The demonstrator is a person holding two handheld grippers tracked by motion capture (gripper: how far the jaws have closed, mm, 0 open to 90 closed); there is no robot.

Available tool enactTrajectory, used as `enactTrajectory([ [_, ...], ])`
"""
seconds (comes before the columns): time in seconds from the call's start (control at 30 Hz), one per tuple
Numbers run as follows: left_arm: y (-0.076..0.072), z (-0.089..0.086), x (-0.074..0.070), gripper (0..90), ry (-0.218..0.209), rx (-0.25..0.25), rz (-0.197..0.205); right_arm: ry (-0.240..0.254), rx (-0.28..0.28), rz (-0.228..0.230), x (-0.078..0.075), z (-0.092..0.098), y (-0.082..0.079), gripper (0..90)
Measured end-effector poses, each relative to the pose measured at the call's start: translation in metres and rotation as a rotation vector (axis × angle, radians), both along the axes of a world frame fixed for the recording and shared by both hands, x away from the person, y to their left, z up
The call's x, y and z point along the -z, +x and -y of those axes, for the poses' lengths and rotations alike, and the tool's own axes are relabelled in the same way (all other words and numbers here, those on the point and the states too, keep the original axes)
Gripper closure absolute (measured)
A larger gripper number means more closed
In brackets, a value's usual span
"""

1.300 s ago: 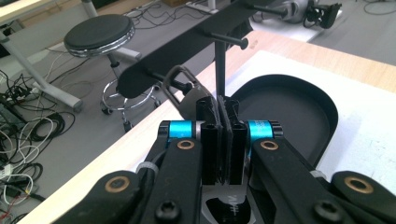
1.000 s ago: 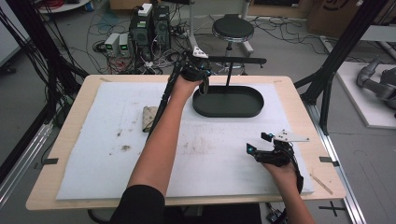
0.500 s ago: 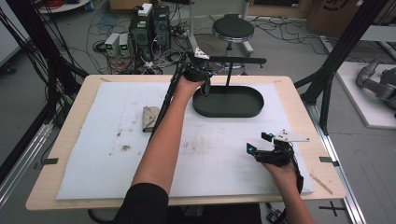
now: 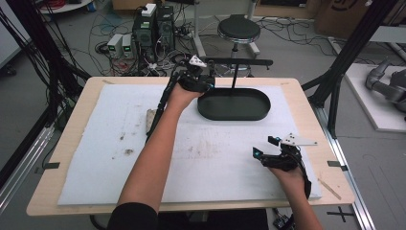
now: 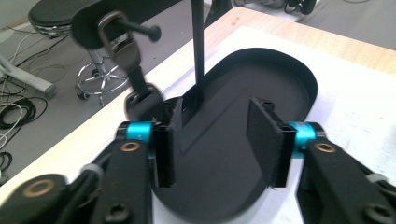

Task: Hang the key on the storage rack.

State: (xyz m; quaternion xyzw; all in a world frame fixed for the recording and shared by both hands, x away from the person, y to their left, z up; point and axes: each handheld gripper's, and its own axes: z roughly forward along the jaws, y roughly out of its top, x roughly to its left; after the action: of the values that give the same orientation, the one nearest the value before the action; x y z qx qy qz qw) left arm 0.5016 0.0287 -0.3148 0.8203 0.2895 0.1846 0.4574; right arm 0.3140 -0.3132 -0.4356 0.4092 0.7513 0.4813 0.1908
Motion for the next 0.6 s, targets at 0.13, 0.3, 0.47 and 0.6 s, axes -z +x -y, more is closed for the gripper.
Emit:
enactTrajectory([
  [0.13, -0.022, -0.018, -0.002, 50.6, -0.031, 0.029, -0.013, -0.001, -0.002, 0.001, 0.000, -0.001, -0.001, 14.9],
  [0.3, -0.040, -0.032, 0.002, 45.7, -0.042, 0.047, -0.010, -0.009, -0.009, -0.001, 0.000, -0.003, -0.001, 14.9],
  [0.47, -0.061, -0.051, 0.010, 38.2, -0.069, 0.040, -0.012, -0.010, -0.006, 0.001, 0.000, -0.004, -0.001, 14.9],
  [0.6, -0.084, -0.072, 0.017, 36.7, -0.090, 0.048, 0.000, -0.013, -0.007, -0.001, 0.000, -0.004, -0.001, 14.9],
])
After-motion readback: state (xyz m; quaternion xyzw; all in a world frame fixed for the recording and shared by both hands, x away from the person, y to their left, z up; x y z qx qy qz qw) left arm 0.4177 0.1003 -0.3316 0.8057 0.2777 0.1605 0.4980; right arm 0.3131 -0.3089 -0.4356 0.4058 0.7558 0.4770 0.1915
